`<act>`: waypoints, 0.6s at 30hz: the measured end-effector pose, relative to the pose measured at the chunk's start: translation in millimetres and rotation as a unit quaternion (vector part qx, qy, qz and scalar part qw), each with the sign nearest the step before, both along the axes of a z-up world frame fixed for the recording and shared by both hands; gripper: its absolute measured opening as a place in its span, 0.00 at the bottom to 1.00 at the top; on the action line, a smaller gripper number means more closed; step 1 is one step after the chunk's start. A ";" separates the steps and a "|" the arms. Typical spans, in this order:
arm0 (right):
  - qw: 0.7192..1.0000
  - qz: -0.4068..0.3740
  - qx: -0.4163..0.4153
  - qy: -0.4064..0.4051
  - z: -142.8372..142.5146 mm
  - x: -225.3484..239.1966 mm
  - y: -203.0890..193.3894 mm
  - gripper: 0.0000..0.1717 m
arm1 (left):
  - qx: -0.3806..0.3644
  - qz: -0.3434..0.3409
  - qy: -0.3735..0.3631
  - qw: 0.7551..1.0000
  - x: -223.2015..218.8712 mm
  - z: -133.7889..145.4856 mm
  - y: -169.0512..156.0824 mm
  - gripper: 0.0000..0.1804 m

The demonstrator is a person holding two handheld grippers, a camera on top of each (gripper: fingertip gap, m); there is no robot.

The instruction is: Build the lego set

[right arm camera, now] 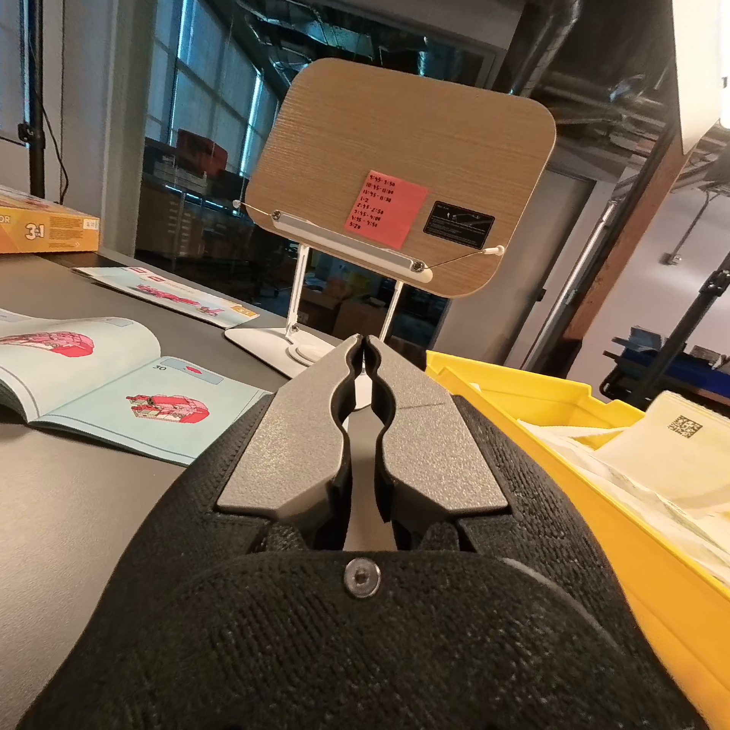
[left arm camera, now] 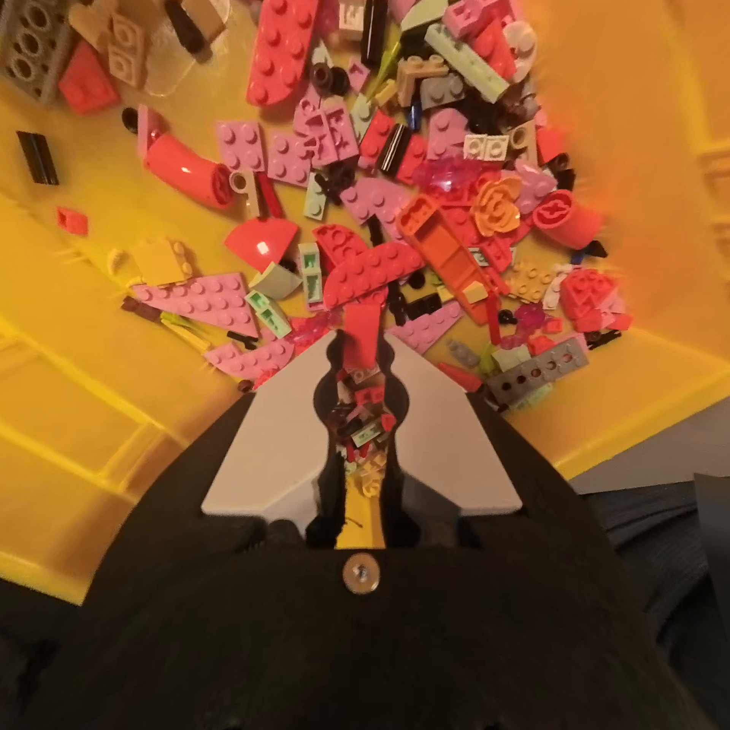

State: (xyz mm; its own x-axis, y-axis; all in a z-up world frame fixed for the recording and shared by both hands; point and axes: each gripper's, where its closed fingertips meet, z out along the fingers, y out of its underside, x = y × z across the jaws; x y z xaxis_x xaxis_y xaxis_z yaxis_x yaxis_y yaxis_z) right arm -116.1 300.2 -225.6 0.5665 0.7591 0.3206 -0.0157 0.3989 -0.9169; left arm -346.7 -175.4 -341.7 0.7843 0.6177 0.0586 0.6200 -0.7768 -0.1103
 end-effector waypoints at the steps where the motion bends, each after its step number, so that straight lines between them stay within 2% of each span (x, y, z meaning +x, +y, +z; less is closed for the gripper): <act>1: 1.000 0.000 -0.003 0.001 -0.2 0.3 0.5 0.00 | -0.005 -0.003 0.000 1.000 0.5 0.5 -1.2 0.09; 4: 1.000 0.001 -0.005 0.003 -0.2 0.5 1.1 0.00 | 0.009 -0.012 0.022 1.000 -2.1 14.3 4.7 0.09; 6: 1.000 0.002 -0.003 0.002 0.0 0.0 0.5 0.00 | 0.041 -0.023 0.064 0.997 -5.8 38.0 18.4 0.09; 8: 1.000 0.008 0.000 0.004 1.2 -0.7 -1.8 0.00 | 0.100 -0.051 0.130 0.985 -7.8 71.7 44.8 0.09; 11: 0.999 0.023 0.003 0.023 6.7 1.4 -6.6 0.00 | 0.228 -0.127 0.162 0.952 24.1 118.0 103.6 0.09; 15: 0.999 0.026 -0.008 0.035 8.2 3.3 -3.9 0.00 | 0.358 -0.241 0.116 0.894 112.1 147.7 182.4 0.09; 16: 0.999 0.026 -0.010 0.035 8.0 3.5 -3.4 0.00 | 0.386 -0.266 0.080 0.880 139.6 144.1 204.1 0.09; 18: 0.999 0.026 -0.008 0.034 8.1 4.0 -4.5 0.00 | 0.398 -0.315 -0.003 0.862 189.0 118.7 242.8 0.09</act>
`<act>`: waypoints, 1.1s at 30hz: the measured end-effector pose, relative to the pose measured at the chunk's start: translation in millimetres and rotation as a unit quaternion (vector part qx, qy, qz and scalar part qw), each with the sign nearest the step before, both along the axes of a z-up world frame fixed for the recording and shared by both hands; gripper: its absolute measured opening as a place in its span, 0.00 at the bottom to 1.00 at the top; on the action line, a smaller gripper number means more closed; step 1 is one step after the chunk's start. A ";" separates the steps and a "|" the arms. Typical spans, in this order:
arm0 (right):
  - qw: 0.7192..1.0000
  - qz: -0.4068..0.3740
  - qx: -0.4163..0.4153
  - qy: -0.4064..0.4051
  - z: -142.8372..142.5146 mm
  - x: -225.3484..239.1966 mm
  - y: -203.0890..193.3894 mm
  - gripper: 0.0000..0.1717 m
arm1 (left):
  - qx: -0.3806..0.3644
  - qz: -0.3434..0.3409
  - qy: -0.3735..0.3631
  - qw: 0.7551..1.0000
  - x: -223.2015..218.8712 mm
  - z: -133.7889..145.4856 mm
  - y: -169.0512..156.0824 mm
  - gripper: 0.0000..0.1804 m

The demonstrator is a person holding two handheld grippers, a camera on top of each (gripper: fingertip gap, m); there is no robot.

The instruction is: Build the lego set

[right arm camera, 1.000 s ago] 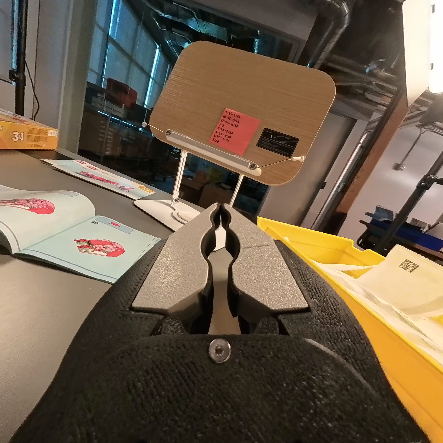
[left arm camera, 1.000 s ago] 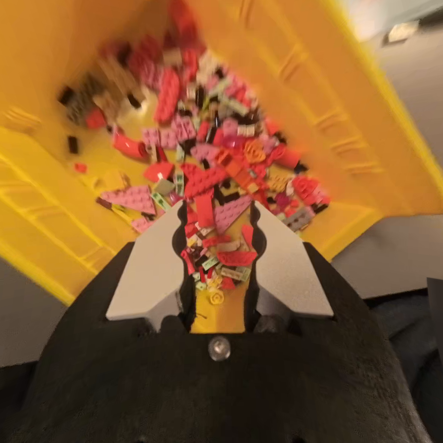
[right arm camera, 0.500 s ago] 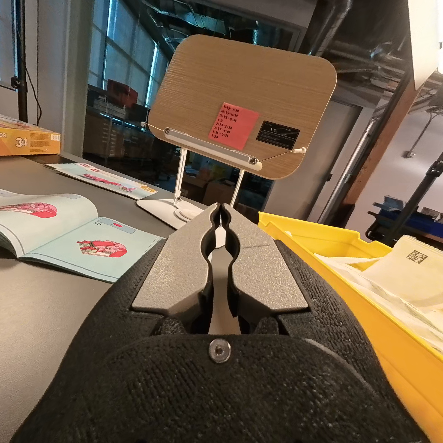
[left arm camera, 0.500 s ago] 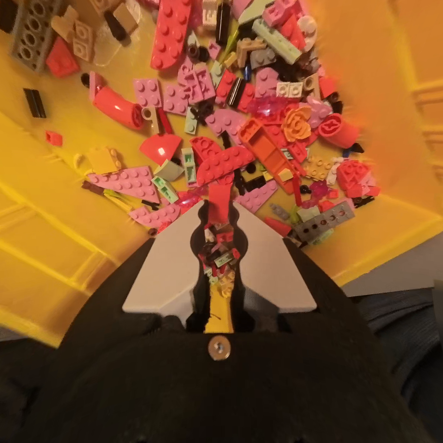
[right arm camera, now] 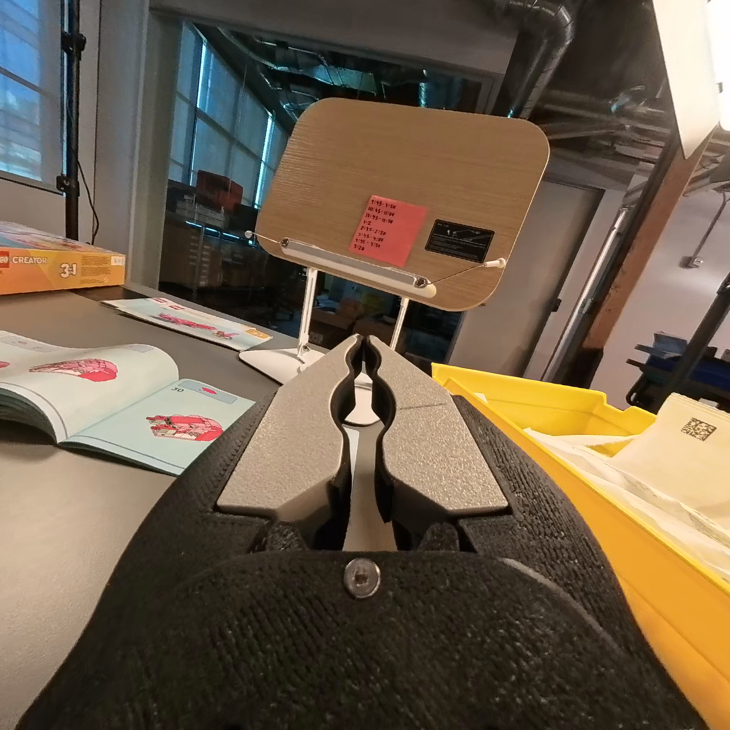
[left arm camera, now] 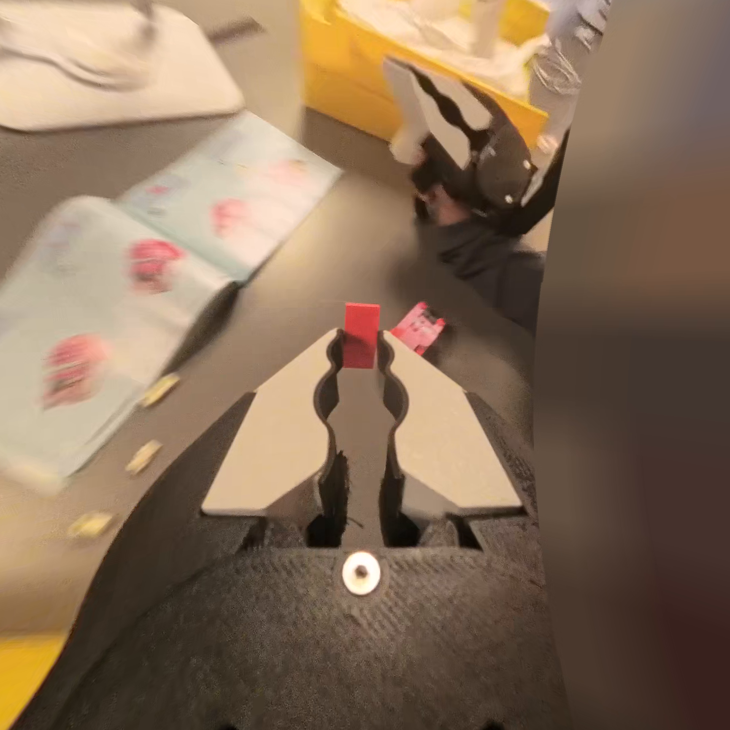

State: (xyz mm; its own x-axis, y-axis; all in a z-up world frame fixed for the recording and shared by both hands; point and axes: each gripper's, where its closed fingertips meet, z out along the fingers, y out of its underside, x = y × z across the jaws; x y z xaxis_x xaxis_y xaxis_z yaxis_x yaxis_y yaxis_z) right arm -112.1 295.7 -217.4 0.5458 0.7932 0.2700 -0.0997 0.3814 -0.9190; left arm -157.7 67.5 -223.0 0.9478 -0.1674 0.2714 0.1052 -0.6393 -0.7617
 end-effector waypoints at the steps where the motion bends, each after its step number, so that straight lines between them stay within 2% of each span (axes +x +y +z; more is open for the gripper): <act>1: 1.000 0.002 0.002 -0.002 0.0 -0.4 -1.0 0.00 | -0.016 -0.018 -0.012 1.000 14.8 -16.9 17.6 0.09; 4: 1.000 0.007 0.006 -0.008 -1.2 -2.0 -3.2 0.00 | -0.060 -0.053 -0.009 0.997 39.7 -58.6 60.0 0.09; 7: 1.000 0.010 0.006 -0.009 -1.3 -3.5 -3.4 0.00 | -0.140 -0.078 0.036 0.986 42.8 -95.5 77.3 0.09; 10: 1.000 0.012 0.006 -0.013 -2.2 -6.5 -2.5 0.00 | -0.190 -0.093 0.087 0.973 37.8 -114.5 83.6 0.09; 14: 1.000 0.014 0.009 -0.017 -3.1 -9.2 -3.1 0.00 | -0.230 -0.105 0.115 0.961 31.7 -127.3 85.4 0.09; 19: 1.000 0.020 0.005 -0.023 -5.0 -12.6 -3.0 0.00 | -0.227 -0.106 0.080 0.965 32.7 -126.2 94.5 0.09; 22: 1.000 0.021 0.004 -0.022 -5.0 -12.4 -3.1 0.00 | -0.204 -0.080 0.065 0.974 27.3 -121.7 100.2 0.23; 26: 0.999 0.023 0.006 -0.023 -5.2 -12.9 -3.9 0.00 | -0.135 -0.027 0.016 0.990 11.1 -104.2 102.7 0.25; 29: 0.999 0.025 0.008 -0.026 -5.8 -14.2 -4.4 0.00 | -0.042 0.012 -0.009 0.999 -8.1 -87.5 101.4 0.25; 31: 0.999 0.026 0.008 -0.028 -6.5 -15.1 -4.6 0.00 | 0.011 0.013 -0.050 0.999 -8.8 -77.5 93.6 0.26; 33: 0.999 0.026 0.008 -0.031 -7.7 -16.3 -4.2 0.00 | 0.026 -0.010 -0.126 0.992 1.3 -67.9 82.2 0.26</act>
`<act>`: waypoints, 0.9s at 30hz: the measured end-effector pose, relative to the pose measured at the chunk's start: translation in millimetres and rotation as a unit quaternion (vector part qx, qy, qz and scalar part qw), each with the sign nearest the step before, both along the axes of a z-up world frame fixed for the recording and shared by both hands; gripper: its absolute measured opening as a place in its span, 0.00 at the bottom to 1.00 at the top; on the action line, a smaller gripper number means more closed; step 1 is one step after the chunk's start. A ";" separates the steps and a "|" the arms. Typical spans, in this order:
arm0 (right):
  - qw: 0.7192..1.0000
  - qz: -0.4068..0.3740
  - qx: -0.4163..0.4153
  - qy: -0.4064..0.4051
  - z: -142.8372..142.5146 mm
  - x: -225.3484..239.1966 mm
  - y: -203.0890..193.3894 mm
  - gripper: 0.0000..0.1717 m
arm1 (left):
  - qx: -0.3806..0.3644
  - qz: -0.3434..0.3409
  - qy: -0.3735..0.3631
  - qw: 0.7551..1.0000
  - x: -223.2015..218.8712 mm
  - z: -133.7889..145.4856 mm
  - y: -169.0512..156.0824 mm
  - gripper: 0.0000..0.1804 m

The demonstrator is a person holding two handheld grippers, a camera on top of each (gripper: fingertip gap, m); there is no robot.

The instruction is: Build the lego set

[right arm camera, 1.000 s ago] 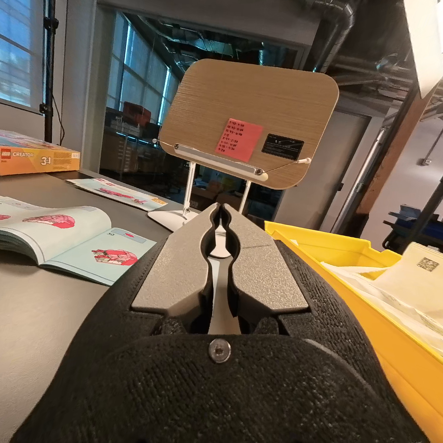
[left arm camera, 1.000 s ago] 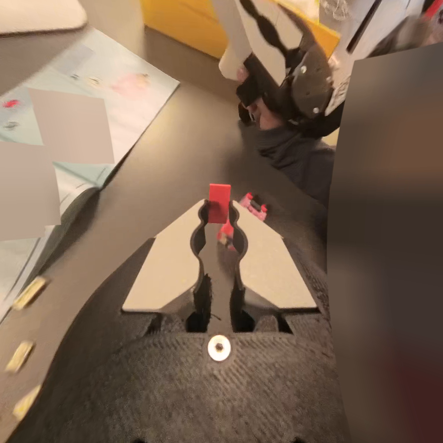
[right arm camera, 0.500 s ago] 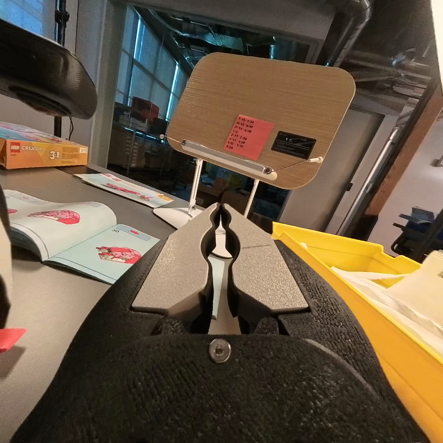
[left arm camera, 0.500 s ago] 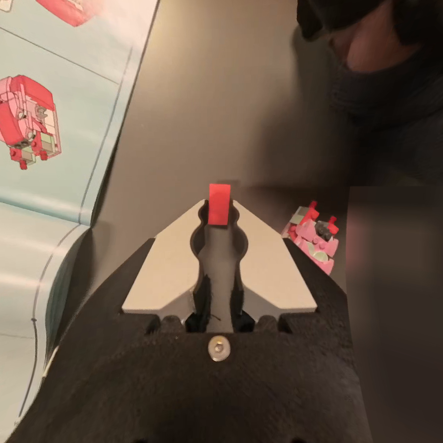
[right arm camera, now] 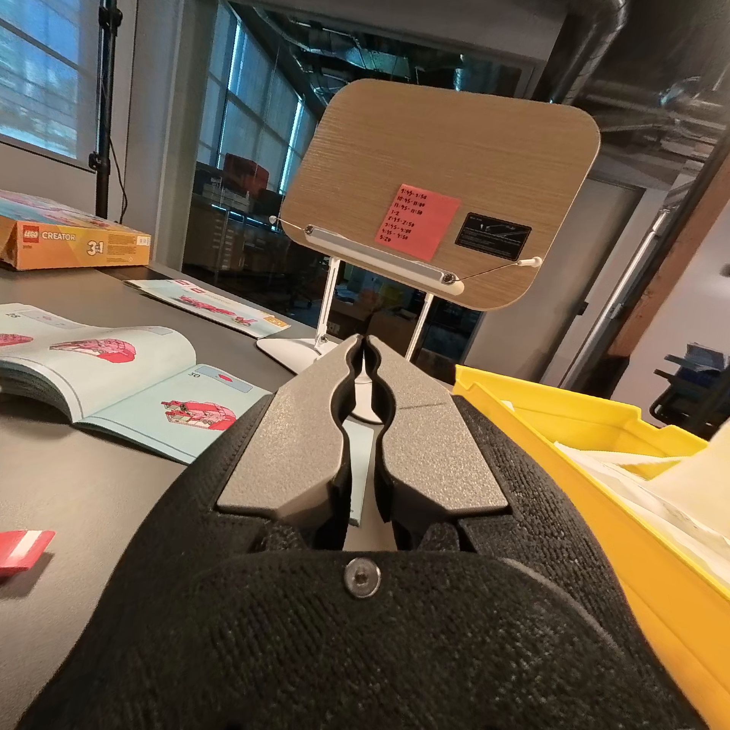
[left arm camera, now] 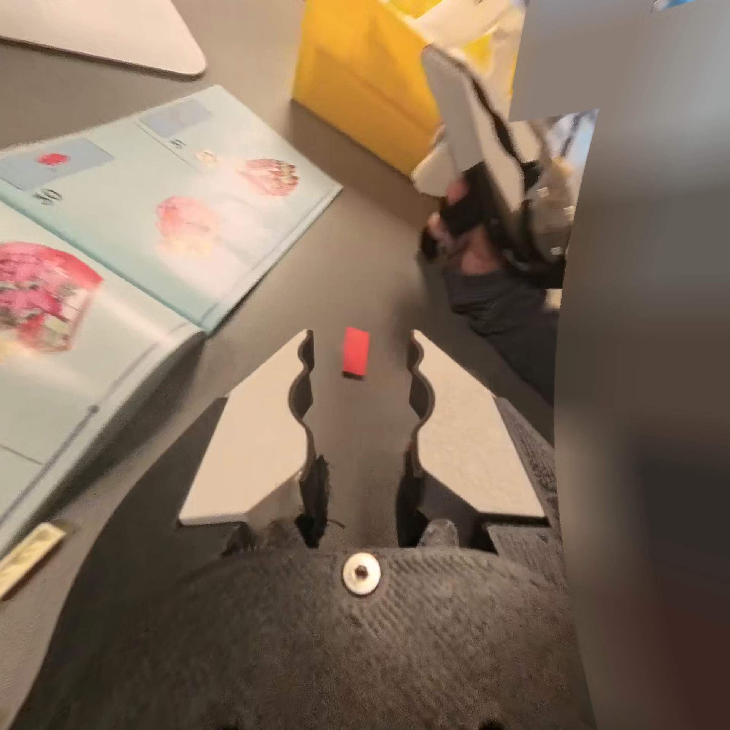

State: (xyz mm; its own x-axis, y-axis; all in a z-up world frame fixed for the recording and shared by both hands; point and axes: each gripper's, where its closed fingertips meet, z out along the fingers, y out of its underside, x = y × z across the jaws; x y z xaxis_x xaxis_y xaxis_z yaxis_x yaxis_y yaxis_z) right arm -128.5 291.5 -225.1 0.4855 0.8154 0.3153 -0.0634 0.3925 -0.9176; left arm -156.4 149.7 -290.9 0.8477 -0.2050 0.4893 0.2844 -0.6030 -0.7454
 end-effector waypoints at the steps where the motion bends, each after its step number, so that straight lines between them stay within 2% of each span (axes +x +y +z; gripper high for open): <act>1: 1.000 0.000 0.000 -0.002 -0.6 -0.7 0.3 0.00 | 0.016 -0.010 -0.023 1.000 2.9 6.1 -3.7 0.26; 3: 1.000 0.002 -0.002 -0.005 -1.8 -1.8 0.5 0.00 | 0.049 -0.033 -0.029 0.998 6.7 15.1 -10.0 0.29; 6: 1.000 0.005 0.004 -0.011 -2.8 -3.6 -1.7 0.00 | 0.083 -0.098 -0.001 0.992 20.4 17.2 -20.7 0.41; 9: 1.000 0.010 0.013 -0.020 -4.1 -6.1 -5.6 0.00 | 0.061 -0.220 -0.003 0.974 54.4 5.7 -43.9 0.53; 11: 0.999 0.012 0.017 -0.025 -4.9 -7.4 -7.6 0.00 | 0.040 -0.245 0.056 0.967 60.4 -11.2 -50.3 0.59; 12: 0.999 0.015 0.019 -0.027 -5.2 -8.1 -8.9 0.00 | 0.039 -0.252 0.082 0.963 61.6 -16.7 -52.2 0.60; 14: 0.999 0.036 0.016 -0.027 -5.2 -10.4 -15.3 0.00 | 0.044 -0.268 0.083 0.959 69.1 -19.4 -55.9 0.59; 16: 0.993 0.113 0.009 -0.027 -5.5 -16.2 -36.2 0.02 | 0.042 -0.280 0.086 0.955 74.2 -24.3 -58.3 0.56; 19: 0.959 0.281 -0.042 -0.013 -1.9 -18.2 -80.1 0.08 | 0.035 -0.295 0.089 0.951 82.7 -33.5 -61.5 0.45; 21: 0.926 0.362 -0.091 -0.064 -13.5 -21.3 -99.3 0.14 | 0.030 -0.296 0.096 0.950 85.8 -37.1 -60.7 0.39; 24: 0.884 0.422 -0.119 -0.159 -35.5 -18.7 -116.9 0.18 | 0.037 -0.291 0.105 0.950 88.6 -39.0 -57.2 0.32; 27: 0.817 0.467 -0.171 -0.292 -71.4 -10.0 -134.5 0.27 | 0.023 -0.295 0.122 0.947 89.2 -46.3 -57.4 0.29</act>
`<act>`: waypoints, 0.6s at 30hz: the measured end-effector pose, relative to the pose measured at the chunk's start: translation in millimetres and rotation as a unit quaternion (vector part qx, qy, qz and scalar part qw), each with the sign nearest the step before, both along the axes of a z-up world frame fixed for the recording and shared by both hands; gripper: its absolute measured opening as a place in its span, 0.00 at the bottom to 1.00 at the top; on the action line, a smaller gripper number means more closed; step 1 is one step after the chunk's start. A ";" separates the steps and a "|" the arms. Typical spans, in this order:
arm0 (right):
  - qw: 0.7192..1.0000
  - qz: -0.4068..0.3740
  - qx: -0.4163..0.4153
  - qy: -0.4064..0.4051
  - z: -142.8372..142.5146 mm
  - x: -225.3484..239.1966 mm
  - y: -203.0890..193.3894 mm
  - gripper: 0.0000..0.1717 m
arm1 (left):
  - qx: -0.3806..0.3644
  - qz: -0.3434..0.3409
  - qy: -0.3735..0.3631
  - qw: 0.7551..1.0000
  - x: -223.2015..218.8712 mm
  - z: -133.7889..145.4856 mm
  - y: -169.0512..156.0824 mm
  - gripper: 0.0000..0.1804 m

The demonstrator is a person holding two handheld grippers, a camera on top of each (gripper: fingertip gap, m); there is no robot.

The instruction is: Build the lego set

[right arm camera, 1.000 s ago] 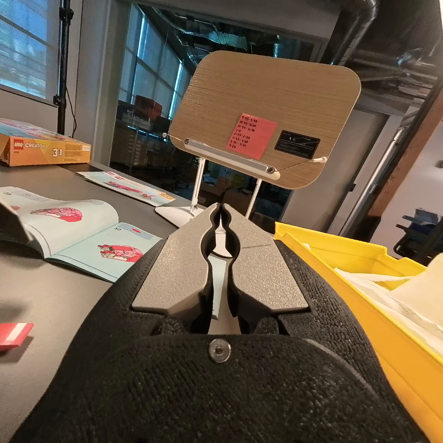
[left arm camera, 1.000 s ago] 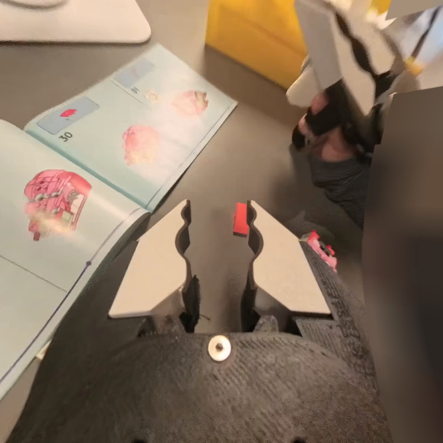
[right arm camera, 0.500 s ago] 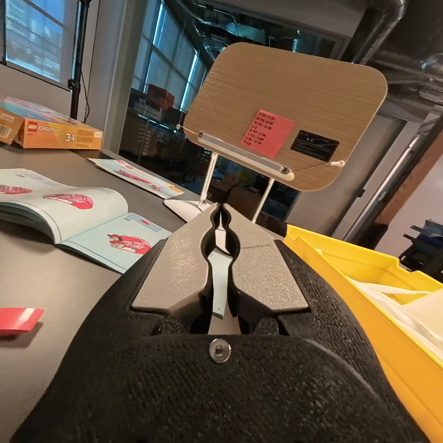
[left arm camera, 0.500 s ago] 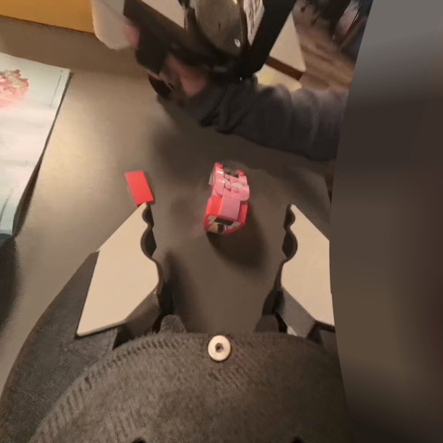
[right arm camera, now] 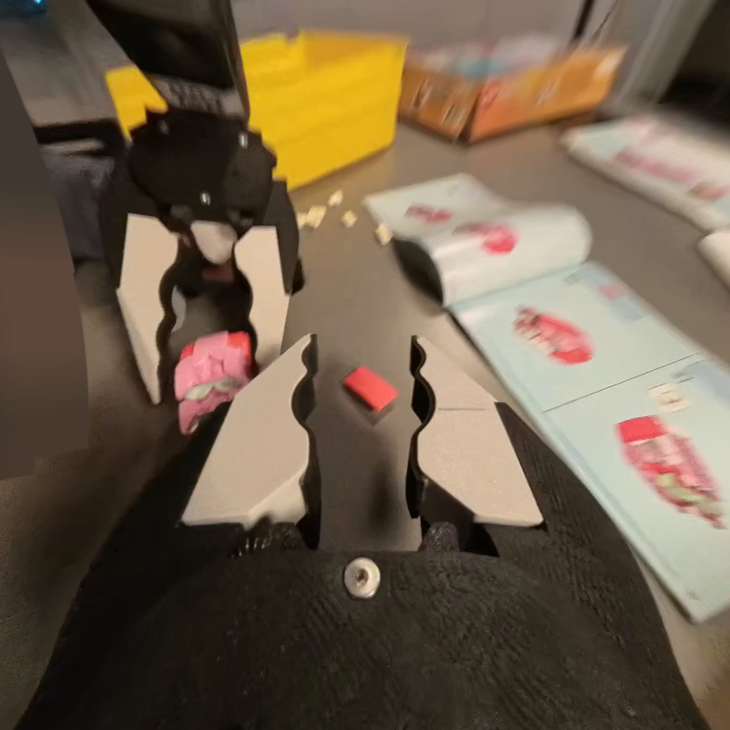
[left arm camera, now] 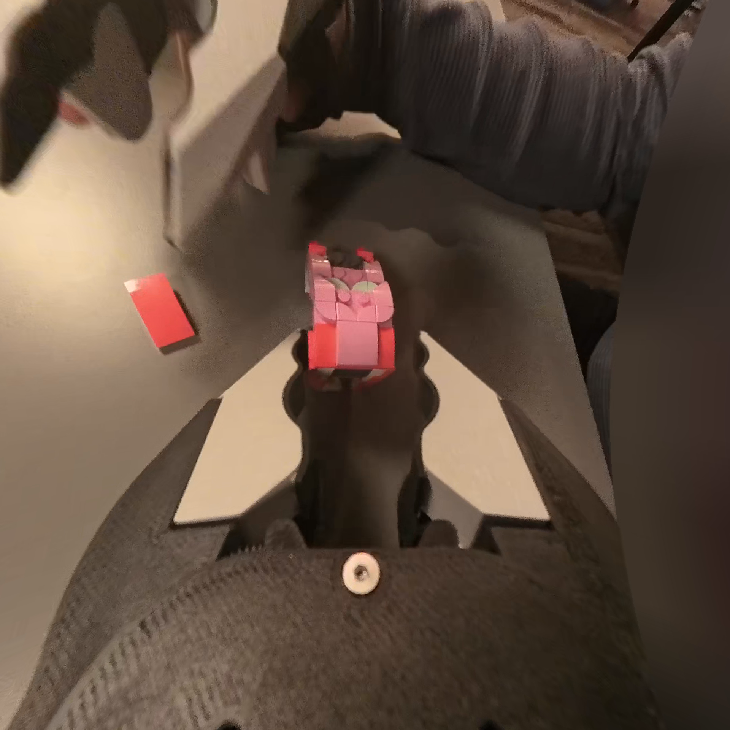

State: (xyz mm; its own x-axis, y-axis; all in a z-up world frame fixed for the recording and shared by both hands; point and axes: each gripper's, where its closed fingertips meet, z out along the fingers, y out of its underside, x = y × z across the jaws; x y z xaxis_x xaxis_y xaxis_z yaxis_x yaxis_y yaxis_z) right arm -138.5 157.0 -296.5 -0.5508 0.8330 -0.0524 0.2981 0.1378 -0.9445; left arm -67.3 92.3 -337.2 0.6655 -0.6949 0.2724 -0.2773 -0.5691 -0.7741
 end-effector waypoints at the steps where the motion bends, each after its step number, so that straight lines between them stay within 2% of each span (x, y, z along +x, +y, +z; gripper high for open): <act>1: 0.999 0.016 0.003 -0.042 -11.0 1.3 -4.4 0.30 | 0.003 -0.001 0.004 1.000 0.3 -0.3 0.2 0.29; 4: 0.994 0.035 0.030 -0.094 -28.8 0.8 -10.3 0.28 | 0.006 -0.001 0.012 1.000 1.3 -1.7 1.4 0.28; 9: 0.992 0.026 0.065 -0.103 -36.6 -2.2 -2.8 0.18 | 0.006 0.001 0.017 1.000 3.1 -2.8 3.0 0.30; 12: 0.990 0.030 0.067 -0.123 -42.0 -0.3 -1.2 0.17 | 0.007 0.001 0.017 1.000 3.5 -2.8 3.2 0.32; 18: 0.987 0.032 0.088 -0.130 -47.0 1.6 -1.6 0.12 | 0.021 0.002 0.049 0.999 3.1 -6.9 5.9 0.25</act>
